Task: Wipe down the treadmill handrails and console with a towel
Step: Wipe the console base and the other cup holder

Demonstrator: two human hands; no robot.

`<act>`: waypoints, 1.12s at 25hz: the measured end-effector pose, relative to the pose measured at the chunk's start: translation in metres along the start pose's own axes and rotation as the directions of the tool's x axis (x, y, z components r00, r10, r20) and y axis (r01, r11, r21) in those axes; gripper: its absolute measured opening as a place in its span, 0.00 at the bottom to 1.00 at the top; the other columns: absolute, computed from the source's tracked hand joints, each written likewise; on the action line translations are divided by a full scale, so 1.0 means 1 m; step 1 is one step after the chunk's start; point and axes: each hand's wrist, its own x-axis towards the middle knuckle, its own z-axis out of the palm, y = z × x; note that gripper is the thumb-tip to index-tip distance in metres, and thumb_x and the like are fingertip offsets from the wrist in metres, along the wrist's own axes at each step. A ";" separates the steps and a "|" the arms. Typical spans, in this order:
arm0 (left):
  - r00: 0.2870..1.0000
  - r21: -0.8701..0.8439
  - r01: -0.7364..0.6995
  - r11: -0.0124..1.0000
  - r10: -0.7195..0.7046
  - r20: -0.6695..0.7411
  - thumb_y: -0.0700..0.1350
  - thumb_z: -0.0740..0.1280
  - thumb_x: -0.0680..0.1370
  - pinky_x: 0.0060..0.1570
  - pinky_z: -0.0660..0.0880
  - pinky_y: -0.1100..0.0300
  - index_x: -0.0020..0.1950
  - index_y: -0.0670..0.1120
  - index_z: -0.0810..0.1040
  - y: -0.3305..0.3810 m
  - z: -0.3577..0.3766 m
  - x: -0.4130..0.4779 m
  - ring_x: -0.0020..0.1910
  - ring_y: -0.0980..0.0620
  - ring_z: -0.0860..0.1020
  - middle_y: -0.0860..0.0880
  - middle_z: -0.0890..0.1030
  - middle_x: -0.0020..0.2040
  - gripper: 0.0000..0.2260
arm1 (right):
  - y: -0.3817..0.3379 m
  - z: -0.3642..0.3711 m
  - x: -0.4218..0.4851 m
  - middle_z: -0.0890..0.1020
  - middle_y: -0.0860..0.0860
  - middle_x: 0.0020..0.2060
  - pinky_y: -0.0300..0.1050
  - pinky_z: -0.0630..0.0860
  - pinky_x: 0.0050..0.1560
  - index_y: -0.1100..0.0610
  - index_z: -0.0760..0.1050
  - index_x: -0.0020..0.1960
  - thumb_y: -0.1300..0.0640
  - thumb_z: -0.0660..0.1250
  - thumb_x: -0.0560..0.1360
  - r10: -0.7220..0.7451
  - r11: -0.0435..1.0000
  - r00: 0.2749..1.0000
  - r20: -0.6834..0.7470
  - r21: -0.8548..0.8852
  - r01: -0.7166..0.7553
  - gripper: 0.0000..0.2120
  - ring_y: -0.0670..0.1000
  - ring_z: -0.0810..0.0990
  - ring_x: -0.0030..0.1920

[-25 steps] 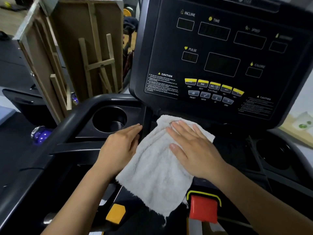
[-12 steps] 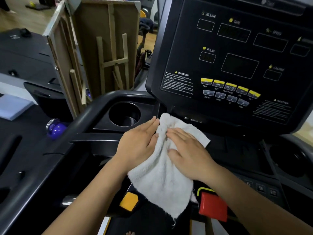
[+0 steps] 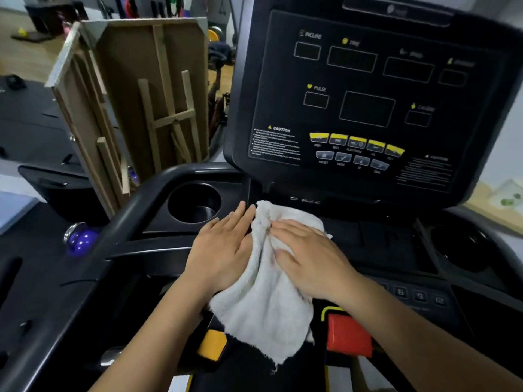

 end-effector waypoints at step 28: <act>0.999 -0.081 0.015 0.997 -0.012 0.034 0.67 0.37 0.73 0.75 0.47 0.61 0.79 0.60 0.54 0.015 -0.016 -0.008 0.77 0.62 0.51 0.62 0.48 0.78 0.35 | 0.070 -0.019 -0.087 0.80 0.47 0.60 0.45 0.69 0.62 0.54 0.76 0.63 0.54 0.51 0.70 0.283 0.945 0.900 -0.332 -0.062 -0.320 0.26 0.50 0.75 0.63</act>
